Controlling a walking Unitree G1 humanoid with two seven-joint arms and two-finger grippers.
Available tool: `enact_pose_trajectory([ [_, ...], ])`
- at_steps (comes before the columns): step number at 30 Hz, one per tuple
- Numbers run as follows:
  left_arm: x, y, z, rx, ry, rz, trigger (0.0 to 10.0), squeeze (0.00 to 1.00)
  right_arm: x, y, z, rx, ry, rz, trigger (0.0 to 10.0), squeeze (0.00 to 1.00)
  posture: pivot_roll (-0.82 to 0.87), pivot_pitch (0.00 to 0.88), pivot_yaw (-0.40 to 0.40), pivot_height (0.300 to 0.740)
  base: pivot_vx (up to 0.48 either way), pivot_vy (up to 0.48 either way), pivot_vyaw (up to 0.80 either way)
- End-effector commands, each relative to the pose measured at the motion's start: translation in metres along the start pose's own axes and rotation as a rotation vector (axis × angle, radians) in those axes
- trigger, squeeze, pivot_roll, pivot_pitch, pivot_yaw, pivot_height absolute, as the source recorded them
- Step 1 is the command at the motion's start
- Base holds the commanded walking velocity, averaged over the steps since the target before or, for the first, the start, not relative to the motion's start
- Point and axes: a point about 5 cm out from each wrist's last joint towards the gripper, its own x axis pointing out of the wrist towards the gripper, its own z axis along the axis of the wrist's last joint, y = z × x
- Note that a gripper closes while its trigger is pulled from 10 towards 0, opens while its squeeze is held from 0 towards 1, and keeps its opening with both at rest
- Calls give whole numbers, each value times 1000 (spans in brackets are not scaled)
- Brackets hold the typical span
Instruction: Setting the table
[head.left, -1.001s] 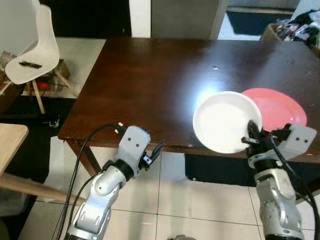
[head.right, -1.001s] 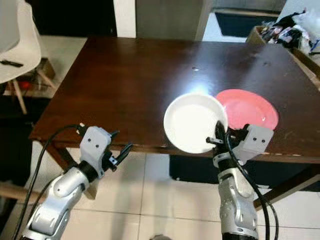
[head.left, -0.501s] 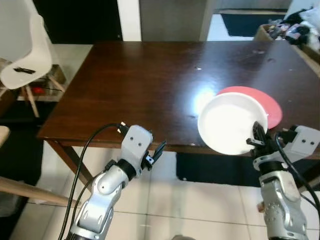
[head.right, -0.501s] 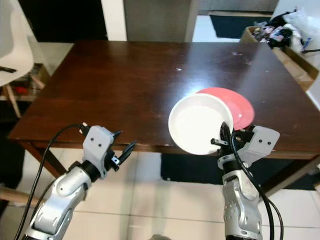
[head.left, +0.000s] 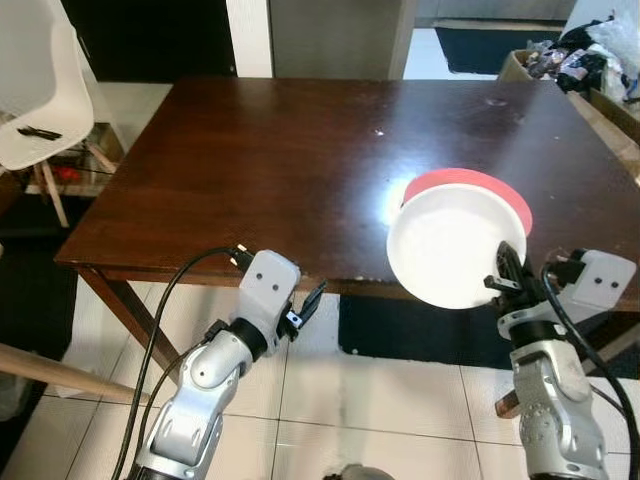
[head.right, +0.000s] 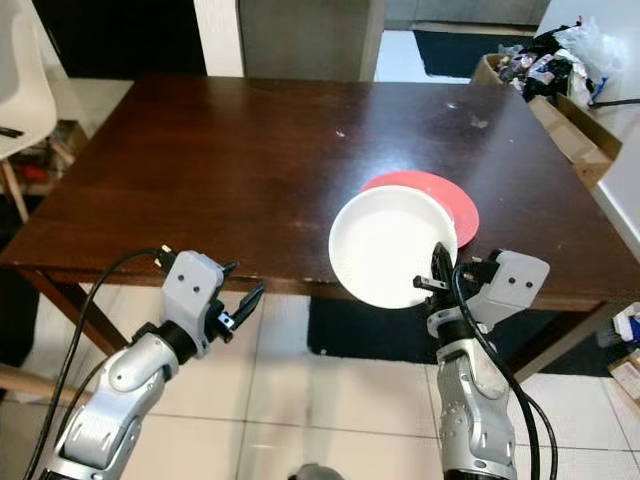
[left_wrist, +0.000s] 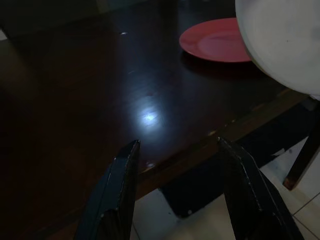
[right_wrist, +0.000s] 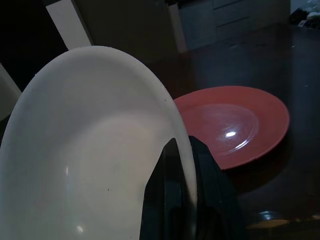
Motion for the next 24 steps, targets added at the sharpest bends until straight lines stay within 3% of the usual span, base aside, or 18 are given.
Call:
enact_pose_trajectory([
  [1, -1, 2, -5, -4, 28, 10, 10000, 0, -1, -1, -1, -1, 4, -6, 10000, 0, -145, 19, 53, 740, 0, 0, 0],
  [5, -1, 3, -5, 8, 28, 15, 10000, 0, -1, -1, -1, -1, 4, -7, 10000, 0, -146, 18, 54, 740, 0, 0, 0],
  [12, 0, 4, -7, 23, 36, 29, 10000, 0, -2, -2, -1, -1, 6, -8, 10000, 0, -146, 20, 53, 740, 0, -421, 0],
  [24, 0, 8, -12, -94, 88, 58, 10000, 0, -3, -1, -2, -1, 11, -6, 10000, 0, -146, 22, 52, 740, 0, -60, 0],
])
